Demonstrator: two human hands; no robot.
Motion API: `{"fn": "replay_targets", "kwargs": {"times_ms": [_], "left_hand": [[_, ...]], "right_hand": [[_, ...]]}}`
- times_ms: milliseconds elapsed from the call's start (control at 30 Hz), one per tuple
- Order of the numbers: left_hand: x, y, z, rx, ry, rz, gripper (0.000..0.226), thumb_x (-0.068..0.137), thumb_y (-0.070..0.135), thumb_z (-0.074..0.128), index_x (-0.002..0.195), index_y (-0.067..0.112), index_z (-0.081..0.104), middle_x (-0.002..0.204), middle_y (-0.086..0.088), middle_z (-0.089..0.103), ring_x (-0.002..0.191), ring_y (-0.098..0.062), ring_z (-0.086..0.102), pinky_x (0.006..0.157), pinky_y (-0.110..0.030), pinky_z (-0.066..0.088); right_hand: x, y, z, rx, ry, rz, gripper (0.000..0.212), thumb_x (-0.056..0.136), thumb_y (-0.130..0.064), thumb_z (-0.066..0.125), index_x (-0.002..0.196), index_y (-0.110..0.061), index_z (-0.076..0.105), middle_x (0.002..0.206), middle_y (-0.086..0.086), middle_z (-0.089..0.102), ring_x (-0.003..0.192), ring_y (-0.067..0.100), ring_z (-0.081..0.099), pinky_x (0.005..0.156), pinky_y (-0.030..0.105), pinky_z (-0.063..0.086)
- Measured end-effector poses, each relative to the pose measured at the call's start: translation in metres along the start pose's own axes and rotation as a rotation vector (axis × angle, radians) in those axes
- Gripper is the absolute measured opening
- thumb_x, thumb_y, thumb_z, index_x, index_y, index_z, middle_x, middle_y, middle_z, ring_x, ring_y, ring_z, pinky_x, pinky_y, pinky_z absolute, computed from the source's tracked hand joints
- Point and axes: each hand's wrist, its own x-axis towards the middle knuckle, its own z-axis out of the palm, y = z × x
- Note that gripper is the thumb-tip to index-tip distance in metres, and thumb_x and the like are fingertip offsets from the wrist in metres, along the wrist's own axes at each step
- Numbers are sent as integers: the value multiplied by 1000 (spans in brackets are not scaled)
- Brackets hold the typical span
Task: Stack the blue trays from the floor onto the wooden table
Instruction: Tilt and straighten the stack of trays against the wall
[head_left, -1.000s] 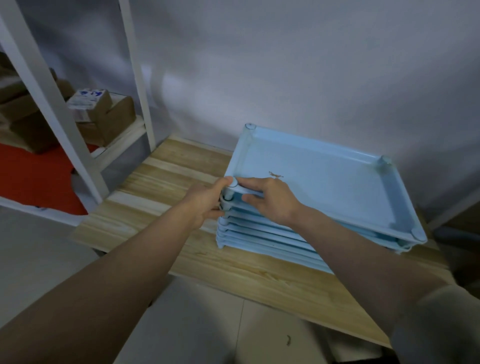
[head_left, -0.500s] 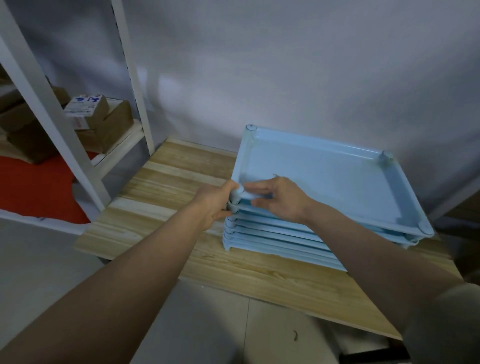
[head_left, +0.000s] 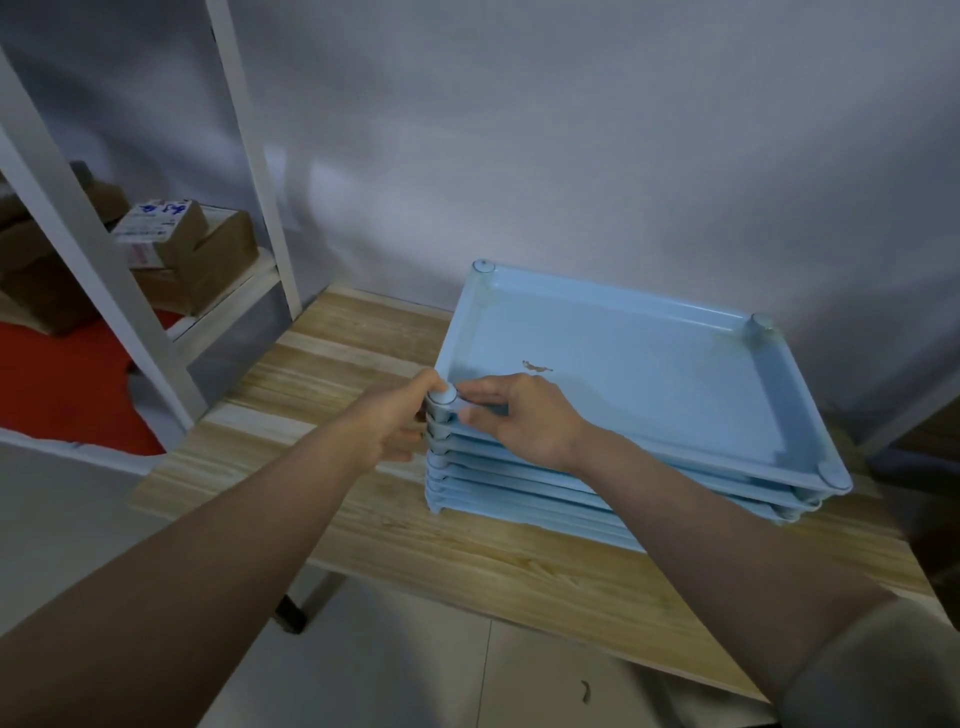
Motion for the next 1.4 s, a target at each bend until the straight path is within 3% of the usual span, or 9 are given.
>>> {"fn": "replay_targets", "kwargs": {"times_ms": [167, 267, 367, 433, 533, 667, 833, 967, 1400], "left_hand": [[14, 13, 3, 2, 27, 19, 58, 75, 63, 64, 110, 17, 67, 109, -5, 69, 98, -24, 66, 93, -41, 52], [29, 18, 10, -18, 85, 49, 77, 69, 74, 63, 119, 16, 63, 114, -4, 67, 102, -24, 64, 97, -42, 51], [50, 26, 11, -57, 103, 77, 66, 77, 69, 59, 113, 15, 65, 107, -4, 69, 96, -23, 66, 88, -37, 55], [66, 36, 8, -76, 30, 101, 58, 81, 67, 57, 106, 15, 69, 101, -5, 72, 91, -23, 69, 79, -33, 55], [97, 51, 2, -58, -110, 137, 54, 86, 63, 54, 103, 15, 71, 96, -6, 75, 86, -24, 70, 75, -32, 55], [132, 69, -9, -80, -300, 142, 56, 85, 56, 62, 111, 7, 69, 105, -10, 73, 93, -26, 70, 81, -35, 58], [161, 74, -20, -134, -471, 103, 64, 75, 53, 74, 114, 2, 67, 96, -11, 68, 79, -20, 66, 66, -25, 55], [171, 75, -23, -100, -499, 148, 58, 79, 46, 73, 111, -2, 66, 85, -10, 69, 70, -19, 66, 66, -27, 55], [169, 86, -26, 2, -498, 163, 50, 83, 39, 70, 112, -1, 61, 88, -15, 74, 74, -25, 74, 62, -31, 60]], "right_hand": [[16, 1, -26, 0, 64, -7, 29, 96, -32, 54, 121, -25, 66, 122, -8, 67, 112, 12, 61, 101, 31, 45], [32, 12, -40, -103, 190, -1, 31, 98, -25, 51, 126, -22, 62, 131, -6, 61, 120, 14, 56, 105, 31, 40], [57, 19, -49, -188, 228, 63, 38, 100, -21, 45, 138, -19, 50, 145, 0, 48, 130, 20, 47, 108, 36, 37], [79, 21, -52, -230, 233, 93, 43, 101, -21, 42, 143, -18, 42, 150, 3, 41, 134, 23, 42, 110, 39, 35], [114, 21, -53, -328, 245, 141, 50, 102, -22, 39, 150, -18, 29, 157, 1, 27, 146, 20, 22, 117, 36, 18], [154, 20, -44, -358, 224, 247, 53, 103, -26, 34, 153, -23, 18, 162, -4, 13, 149, 19, 8, 120, 44, 12], [164, 30, -22, -370, 247, 308, 54, 103, -27, 30, 153, -31, 11, 162, -8, 7, 150, 17, -2, 120, 50, 10], [162, 34, -12, -411, 288, 308, 59, 103, -21, 31, 154, -30, 4, 162, -9, 3, 150, 17, -6, 120, 49, 10], [165, 28, -8, -429, 312, 360, 65, 100, -14, 38, 153, -33, 7, 162, -11, 5, 150, 14, -5, 120, 50, 12]]}}
